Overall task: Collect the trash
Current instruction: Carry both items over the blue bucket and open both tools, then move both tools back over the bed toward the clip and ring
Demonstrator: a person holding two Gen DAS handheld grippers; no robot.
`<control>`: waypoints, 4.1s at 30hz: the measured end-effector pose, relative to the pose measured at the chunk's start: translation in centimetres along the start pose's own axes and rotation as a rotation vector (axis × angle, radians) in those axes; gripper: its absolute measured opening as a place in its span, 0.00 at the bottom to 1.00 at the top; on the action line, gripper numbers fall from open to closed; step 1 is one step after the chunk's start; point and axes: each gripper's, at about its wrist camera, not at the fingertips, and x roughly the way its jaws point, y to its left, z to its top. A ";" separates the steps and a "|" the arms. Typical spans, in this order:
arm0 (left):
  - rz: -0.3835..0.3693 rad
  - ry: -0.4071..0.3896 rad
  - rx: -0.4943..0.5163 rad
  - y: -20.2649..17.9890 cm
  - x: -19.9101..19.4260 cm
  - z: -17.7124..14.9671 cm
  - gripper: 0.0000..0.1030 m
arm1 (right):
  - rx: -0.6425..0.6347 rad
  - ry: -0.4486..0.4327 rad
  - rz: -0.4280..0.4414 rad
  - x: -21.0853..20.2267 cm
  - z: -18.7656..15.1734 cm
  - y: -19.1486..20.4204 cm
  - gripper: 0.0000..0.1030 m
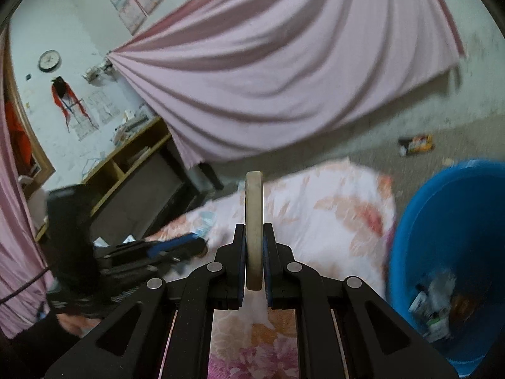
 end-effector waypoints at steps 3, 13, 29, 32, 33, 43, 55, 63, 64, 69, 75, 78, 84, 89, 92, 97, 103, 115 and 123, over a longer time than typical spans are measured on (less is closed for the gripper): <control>-0.015 -0.102 0.008 -1.8 -2.2 1.3 0.12 | -0.049 -0.124 -0.016 -2.7 0.3 0.4 0.07; -0.095 -0.304 0.140 -8.8 -5.9 4.9 0.12 | -0.107 -0.471 -0.106 -11.4 1.2 -0.9 0.07; -0.206 -0.183 0.252 -19.6 0.0 5.2 0.12 | -0.004 -0.507 -0.281 -17.3 0.6 -7.1 0.07; -0.173 -0.105 0.244 -20.3 1.5 5.0 0.12 | 0.024 -0.470 -0.297 -17.3 0.4 -8.2 0.07; -0.167 -0.074 0.233 -20.4 2.1 5.0 0.12 | 0.035 -0.447 -0.303 -17.2 0.5 -8.6 0.07; -0.154 0.155 0.157 -21.0 6.4 3.7 0.13 | 0.115 -0.274 -0.332 -15.0 -0.1 -10.6 0.07; -0.158 0.211 0.133 -20.6 6.8 3.4 0.30 | 0.188 -0.238 -0.341 -15.3 -0.2 -12.0 0.08; -0.101 0.088 0.097 -18.7 3.5 4.4 0.30 | 0.182 -0.258 -0.348 -15.4 0.2 -11.6 0.09; -0.090 0.070 0.094 -18.3 3.0 4.5 0.30 | 0.172 -0.267 -0.350 -15.5 0.2 -11.3 0.09; -0.010 -0.035 0.065 -15.7 -1.0 5.1 0.39 | 0.118 -0.307 -0.344 -15.6 0.5 -9.7 0.09; 0.099 -0.152 0.019 -11.5 -6.0 5.2 0.50 | 0.020 -0.362 -0.315 -14.8 1.3 -6.2 0.10; 0.156 -0.217 -0.021 -9.0 -8.5 4.7 0.66 | -0.036 -0.385 -0.298 -14.1 1.6 -4.2 0.21; 0.285 -0.357 -0.098 -4.0 -13.3 3.0 0.96 | -0.127 -0.434 -0.232 -11.9 2.0 0.0 0.39; 0.350 -0.437 -0.147 -1.2 -16.0 0.9 0.98 | -0.186 -0.460 -0.189 -9.9 2.1 3.1 0.56; 0.396 -0.457 -0.138 0.3 -17.1 0.2 0.98 | -0.202 -0.485 -0.161 -9.2 1.7 4.6 0.85; 0.449 -0.461 -0.149 2.3 -18.2 -1.2 0.98 | -0.263 -0.493 -0.115 -7.5 0.7 7.0 0.96; 0.488 -0.445 -0.153 4.4 -18.1 -2.7 0.98 | -0.341 -0.465 -0.092 -5.3 -0.5 9.4 1.00; 0.487 -0.382 -0.170 6.7 -16.3 -4.3 0.98 | -0.394 -0.244 -0.115 -0.3 -1.6 9.9 1.00; 0.469 -0.208 -0.216 8.7 -12.4 -4.1 0.98 | -0.337 0.036 -0.148 4.0 -1.9 8.2 1.00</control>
